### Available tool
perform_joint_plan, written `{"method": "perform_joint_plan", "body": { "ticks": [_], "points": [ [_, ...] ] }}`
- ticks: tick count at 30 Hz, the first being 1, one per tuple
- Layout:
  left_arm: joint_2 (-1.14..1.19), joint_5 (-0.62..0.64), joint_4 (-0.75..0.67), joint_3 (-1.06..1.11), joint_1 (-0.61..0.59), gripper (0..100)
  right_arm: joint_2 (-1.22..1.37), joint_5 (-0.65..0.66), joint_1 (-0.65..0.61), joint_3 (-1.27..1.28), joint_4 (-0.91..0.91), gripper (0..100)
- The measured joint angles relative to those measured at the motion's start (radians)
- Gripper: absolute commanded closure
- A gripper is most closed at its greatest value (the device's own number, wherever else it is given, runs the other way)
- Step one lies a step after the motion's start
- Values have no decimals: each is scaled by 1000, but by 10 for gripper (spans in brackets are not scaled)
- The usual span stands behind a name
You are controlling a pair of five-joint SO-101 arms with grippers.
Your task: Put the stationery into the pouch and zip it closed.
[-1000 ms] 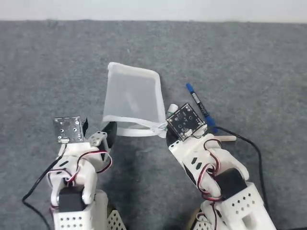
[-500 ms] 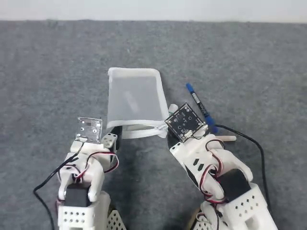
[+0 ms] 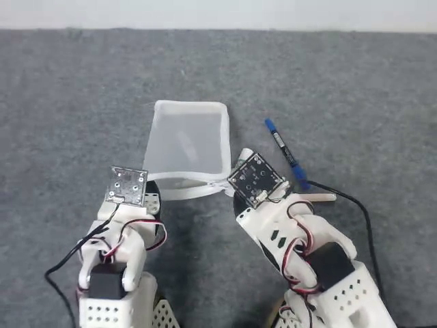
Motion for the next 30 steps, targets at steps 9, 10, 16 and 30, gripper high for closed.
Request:
{"method": "perform_joint_plan", "body": {
  "ticks": [9, 10, 16, 30],
  "points": [
    [0, 0, 0, 0, 2, 991, 0, 0, 5, 0, 0, 757],
    [0, 0, 0, 0, 2, 991, 0, 0, 14, 0, 0, 757],
    [0, 0, 0, 0, 2, 991, 0, 0, 80, 0, 0, 757],
    [0, 0, 0, -25, -69, 991, 347, 2, 250, -146, -37, 814]
  ]
}}
